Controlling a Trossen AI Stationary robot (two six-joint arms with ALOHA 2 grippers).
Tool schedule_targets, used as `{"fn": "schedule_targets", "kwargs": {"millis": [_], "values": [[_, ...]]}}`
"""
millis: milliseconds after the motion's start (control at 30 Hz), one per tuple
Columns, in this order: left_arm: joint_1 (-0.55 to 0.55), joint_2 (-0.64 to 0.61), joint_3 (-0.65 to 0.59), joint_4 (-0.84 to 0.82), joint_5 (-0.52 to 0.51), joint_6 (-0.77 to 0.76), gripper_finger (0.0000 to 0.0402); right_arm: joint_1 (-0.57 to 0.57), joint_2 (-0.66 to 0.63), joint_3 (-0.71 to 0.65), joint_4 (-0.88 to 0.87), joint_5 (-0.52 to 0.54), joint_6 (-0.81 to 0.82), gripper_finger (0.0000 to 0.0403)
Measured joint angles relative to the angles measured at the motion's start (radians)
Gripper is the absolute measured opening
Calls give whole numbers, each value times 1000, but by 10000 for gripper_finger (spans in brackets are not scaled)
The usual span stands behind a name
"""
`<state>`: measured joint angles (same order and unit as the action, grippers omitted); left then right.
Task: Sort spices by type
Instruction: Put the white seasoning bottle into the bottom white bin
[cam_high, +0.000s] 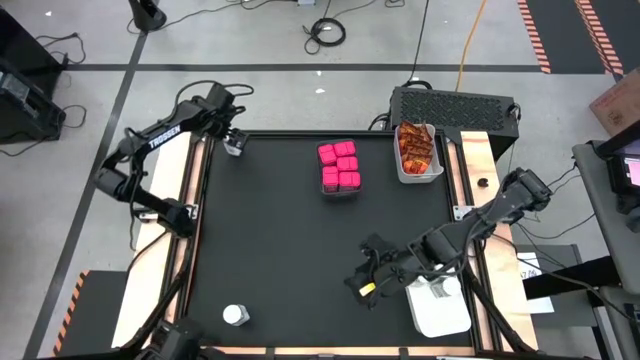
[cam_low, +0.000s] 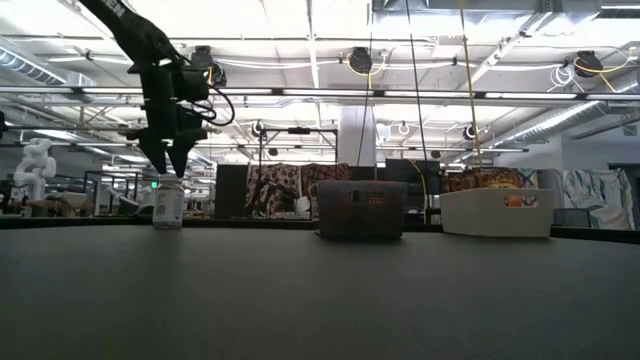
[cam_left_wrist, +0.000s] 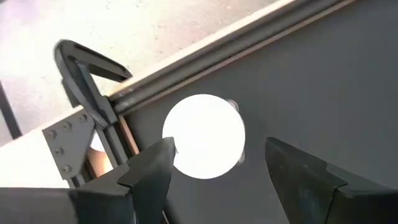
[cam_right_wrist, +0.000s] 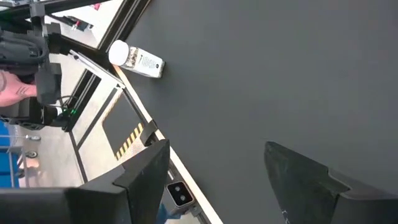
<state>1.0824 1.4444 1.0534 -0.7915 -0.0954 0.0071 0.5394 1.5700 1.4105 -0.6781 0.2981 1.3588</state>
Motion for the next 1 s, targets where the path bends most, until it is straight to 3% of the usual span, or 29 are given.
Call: {"fn": "schedule_targets", "kwargs": {"millis": [500, 833, 1000], "values": [[-1, -29, -1, 21, 28, 24, 253, -41, 0, 0, 0, -18, -66, 256], [0, -29, -2, 41, -37, 27, 257, -70, 0, 0, 1, -43, -96, 256], [3, -29, -2, 42, 61, 27, 287, -82, 0, 0, 1, -44, -118, 256]]}}
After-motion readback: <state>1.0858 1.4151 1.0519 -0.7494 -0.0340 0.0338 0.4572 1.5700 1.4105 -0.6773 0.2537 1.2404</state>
